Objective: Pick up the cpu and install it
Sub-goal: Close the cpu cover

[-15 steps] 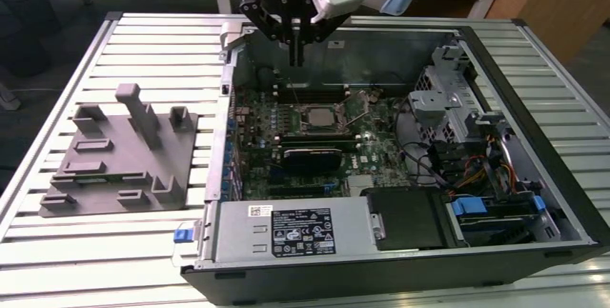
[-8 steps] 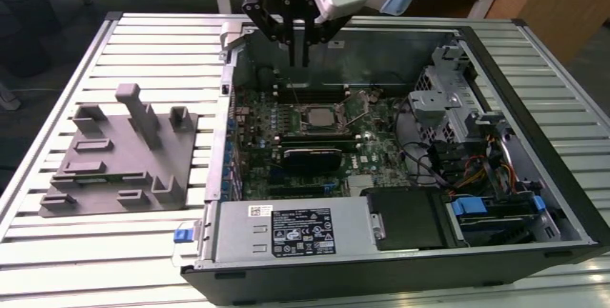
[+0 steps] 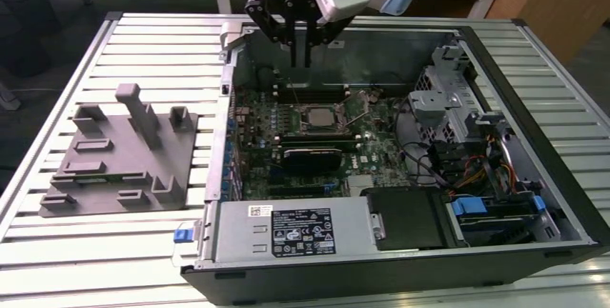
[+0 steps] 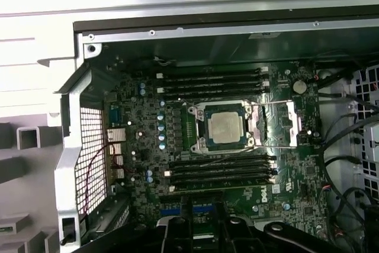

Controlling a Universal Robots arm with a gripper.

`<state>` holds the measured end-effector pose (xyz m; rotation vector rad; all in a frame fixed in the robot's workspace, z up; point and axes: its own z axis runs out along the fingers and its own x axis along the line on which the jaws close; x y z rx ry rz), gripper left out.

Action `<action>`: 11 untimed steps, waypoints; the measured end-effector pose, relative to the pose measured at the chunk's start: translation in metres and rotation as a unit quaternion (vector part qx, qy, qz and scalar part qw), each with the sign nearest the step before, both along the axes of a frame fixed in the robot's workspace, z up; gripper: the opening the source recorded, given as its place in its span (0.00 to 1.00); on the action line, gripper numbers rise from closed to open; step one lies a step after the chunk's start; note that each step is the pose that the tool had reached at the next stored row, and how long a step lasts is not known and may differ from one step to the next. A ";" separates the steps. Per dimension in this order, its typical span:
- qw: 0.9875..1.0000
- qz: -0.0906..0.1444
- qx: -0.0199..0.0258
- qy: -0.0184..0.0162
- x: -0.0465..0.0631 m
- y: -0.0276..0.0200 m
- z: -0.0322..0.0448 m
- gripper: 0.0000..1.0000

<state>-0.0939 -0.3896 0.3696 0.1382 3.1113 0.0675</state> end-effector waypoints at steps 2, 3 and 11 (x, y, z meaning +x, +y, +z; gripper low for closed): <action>1.000 0.000 0.000 0.000 0.001 0.0009 -0.0010 0.18; 1.000 0.000 0.000 0.000 0.001 0.0014 -0.0016 0.18; 1.000 0.000 0.000 0.000 0.005 0.0048 -0.0070 0.11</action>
